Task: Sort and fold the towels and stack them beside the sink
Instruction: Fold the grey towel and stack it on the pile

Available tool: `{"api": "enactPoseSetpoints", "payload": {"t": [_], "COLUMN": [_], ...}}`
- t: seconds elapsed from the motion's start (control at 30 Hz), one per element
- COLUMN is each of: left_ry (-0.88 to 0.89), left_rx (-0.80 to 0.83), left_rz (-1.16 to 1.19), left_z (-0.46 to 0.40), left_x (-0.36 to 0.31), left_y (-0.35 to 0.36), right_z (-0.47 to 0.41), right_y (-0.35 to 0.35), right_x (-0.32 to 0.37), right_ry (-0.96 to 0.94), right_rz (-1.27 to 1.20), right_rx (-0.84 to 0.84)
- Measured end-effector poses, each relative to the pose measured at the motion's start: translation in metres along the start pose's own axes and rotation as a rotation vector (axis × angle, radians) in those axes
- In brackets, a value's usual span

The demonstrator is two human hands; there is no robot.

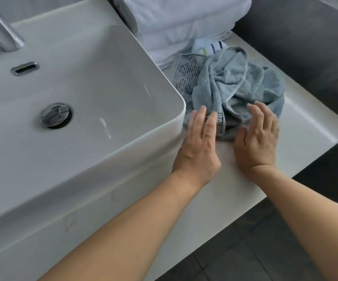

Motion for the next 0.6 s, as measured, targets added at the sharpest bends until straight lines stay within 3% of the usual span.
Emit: {"api": "enactPoseSetpoints", "payload": {"t": [0.23,0.6], "left_ry": [-0.092,-0.070], "left_rx": [-0.043,-0.081], "left_rz": [-0.352,-0.328], "left_z": [-0.021,-0.027], "left_x": [0.018,0.020], "left_y": [0.028,0.030], "right_z": [-0.060,-0.071], "right_y": [0.020,0.020], "right_x": [-0.044,-0.038], "right_ry": [0.199,0.262], "right_rz": [0.019,0.067], "right_rx": [0.075,0.151]}}
Point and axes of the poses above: each hand's wrist, its own z-axis away from the middle knuckle, its own y-axis out of the palm, x = y × z, the point moved 5 cm from there along -z, towards the middle knuckle, and after that the axes turned 8 degrees about z, right-handed, at the moved point
